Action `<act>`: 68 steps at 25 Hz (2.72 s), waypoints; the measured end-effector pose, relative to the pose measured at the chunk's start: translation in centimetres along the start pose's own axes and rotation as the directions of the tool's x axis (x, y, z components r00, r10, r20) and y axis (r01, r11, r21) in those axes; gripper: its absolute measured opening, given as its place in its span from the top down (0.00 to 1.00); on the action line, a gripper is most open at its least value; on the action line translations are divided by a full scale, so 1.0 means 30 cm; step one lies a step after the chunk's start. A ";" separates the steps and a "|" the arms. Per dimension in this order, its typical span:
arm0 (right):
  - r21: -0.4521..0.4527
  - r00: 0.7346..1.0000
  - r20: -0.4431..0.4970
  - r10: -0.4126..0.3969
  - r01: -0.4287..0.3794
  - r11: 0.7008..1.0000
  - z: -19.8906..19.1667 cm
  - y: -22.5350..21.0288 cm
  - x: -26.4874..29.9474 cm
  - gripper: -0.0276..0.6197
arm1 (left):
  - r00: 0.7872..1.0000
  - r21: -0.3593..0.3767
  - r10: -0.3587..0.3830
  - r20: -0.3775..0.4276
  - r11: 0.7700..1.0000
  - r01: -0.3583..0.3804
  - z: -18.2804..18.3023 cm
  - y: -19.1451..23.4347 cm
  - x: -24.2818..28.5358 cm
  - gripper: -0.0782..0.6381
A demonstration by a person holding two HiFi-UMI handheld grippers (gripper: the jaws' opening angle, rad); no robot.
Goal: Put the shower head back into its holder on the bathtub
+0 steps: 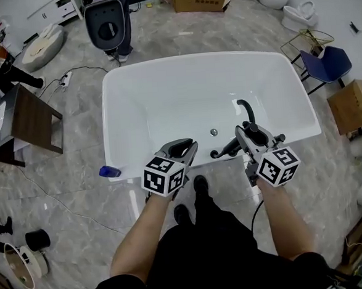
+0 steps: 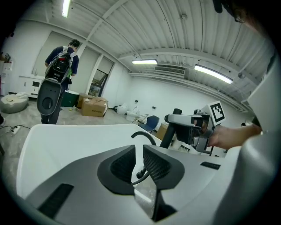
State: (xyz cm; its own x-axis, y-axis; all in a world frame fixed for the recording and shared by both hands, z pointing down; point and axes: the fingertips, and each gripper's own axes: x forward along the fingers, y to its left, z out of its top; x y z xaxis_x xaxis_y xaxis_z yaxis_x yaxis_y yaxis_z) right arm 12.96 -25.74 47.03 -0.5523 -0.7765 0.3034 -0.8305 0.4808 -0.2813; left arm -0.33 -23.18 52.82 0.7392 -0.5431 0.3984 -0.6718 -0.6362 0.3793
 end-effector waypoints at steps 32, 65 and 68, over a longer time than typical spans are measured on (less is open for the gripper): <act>-0.027 0.951 -0.308 -0.024 0.017 1.000 -0.521 -0.195 0.217 0.75 | 0.983 -0.078 0.059 -0.172 0.994 -0.073 -0.163 0.092 0.173 0.82; -0.032 0.867 -0.490 -0.095 0.091 0.995 -0.831 -0.257 0.264 0.73 | 0.973 -0.138 0.083 -0.216 0.984 -0.114 -0.278 0.096 0.091 0.82; -0.023 0.866 -0.490 -0.099 0.100 0.995 -0.827 -0.260 0.263 0.73 | 0.972 -0.142 0.084 -0.220 0.983 -0.117 -0.276 0.091 0.084 0.82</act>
State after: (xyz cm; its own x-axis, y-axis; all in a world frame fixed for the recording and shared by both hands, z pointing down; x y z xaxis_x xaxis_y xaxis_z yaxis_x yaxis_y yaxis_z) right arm 13.28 -25.52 74.21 -0.4319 -0.5201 0.7369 -0.8832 0.4095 -0.2287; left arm -0.70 -21.76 61.77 0.6519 -0.4606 0.6024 -0.7533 -0.4845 0.4448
